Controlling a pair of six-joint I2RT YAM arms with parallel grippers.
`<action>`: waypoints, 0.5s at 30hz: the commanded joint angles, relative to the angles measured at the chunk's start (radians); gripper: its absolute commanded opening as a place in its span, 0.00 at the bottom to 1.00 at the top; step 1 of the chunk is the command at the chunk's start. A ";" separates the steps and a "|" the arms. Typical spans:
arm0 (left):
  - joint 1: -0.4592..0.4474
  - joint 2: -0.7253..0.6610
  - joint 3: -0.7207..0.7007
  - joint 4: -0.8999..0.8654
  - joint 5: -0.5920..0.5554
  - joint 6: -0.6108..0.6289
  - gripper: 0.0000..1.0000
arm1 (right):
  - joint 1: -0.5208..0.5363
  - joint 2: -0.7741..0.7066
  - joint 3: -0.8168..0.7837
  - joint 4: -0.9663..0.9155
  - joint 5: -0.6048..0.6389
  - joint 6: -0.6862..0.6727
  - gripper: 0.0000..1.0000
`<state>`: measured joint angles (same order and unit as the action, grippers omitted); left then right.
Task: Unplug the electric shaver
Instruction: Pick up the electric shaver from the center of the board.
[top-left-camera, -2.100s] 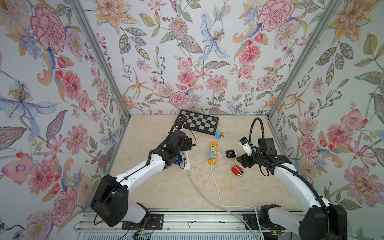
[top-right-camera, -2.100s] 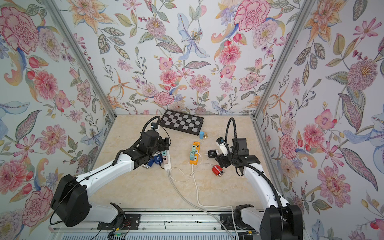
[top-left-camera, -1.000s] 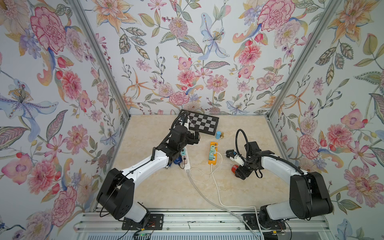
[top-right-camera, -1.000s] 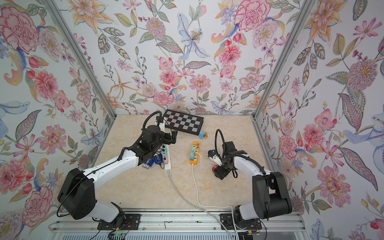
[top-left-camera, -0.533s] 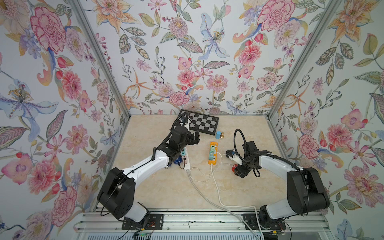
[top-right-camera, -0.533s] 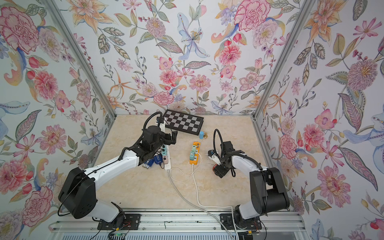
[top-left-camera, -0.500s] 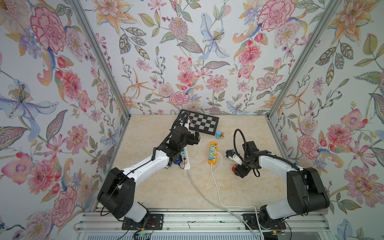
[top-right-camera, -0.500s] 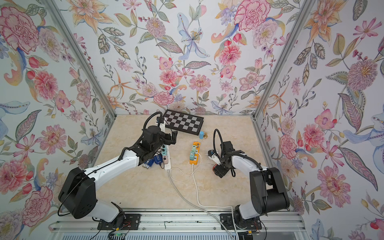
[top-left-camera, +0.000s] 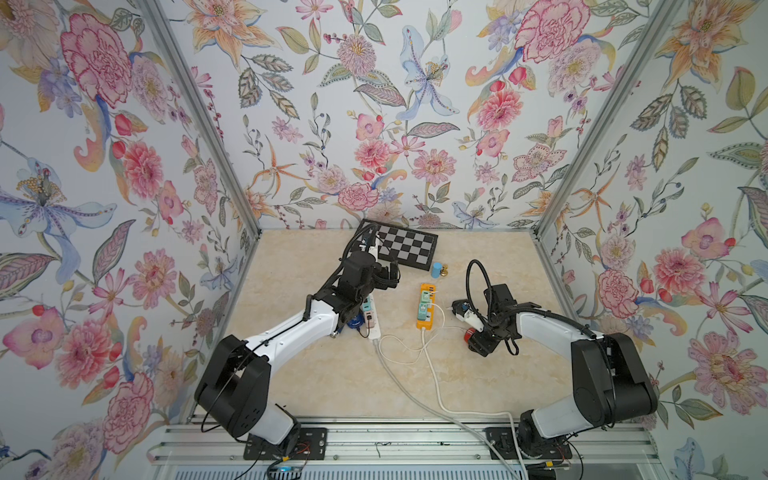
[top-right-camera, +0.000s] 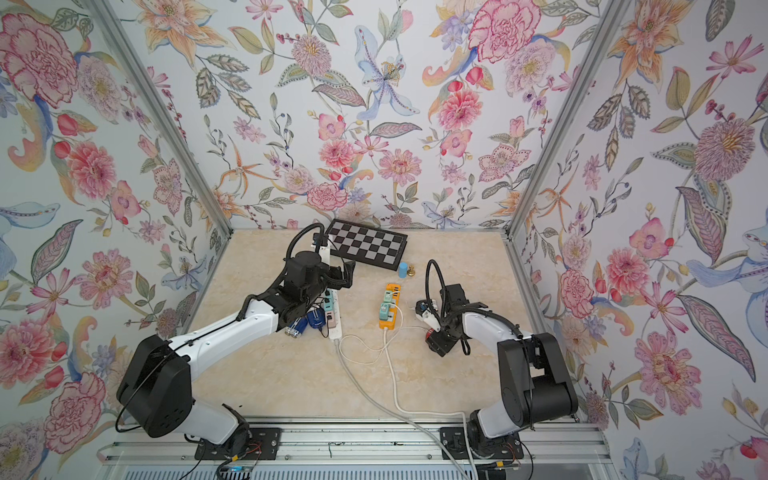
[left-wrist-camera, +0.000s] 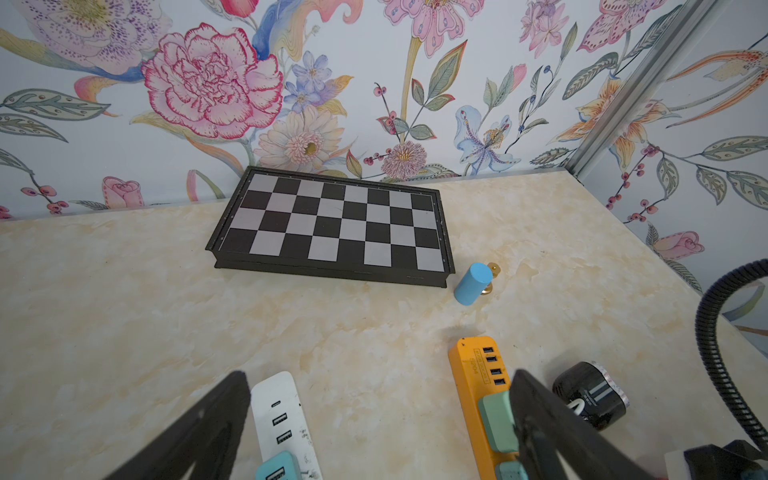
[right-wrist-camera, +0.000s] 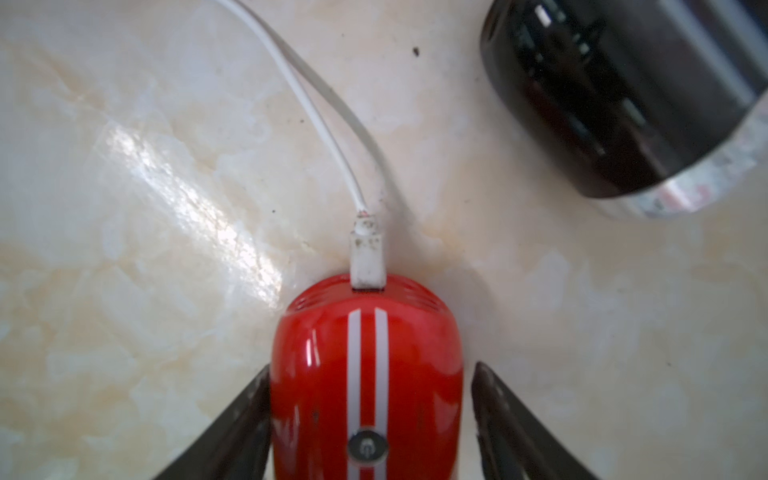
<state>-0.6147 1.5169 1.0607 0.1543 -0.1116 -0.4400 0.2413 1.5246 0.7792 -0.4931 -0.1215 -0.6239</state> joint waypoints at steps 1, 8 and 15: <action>-0.004 0.008 -0.004 0.009 -0.018 0.018 0.99 | 0.016 0.034 -0.008 -0.005 0.003 -0.009 0.77; -0.004 -0.001 -0.007 0.007 -0.021 0.028 0.99 | 0.016 0.039 -0.012 -0.004 -0.008 -0.002 0.73; -0.005 -0.005 -0.002 0.007 -0.009 0.034 0.99 | 0.013 0.000 -0.025 -0.005 -0.010 0.016 0.70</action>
<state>-0.6147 1.5169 1.0607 0.1543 -0.1116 -0.4255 0.2493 1.5295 0.7788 -0.4816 -0.1379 -0.6098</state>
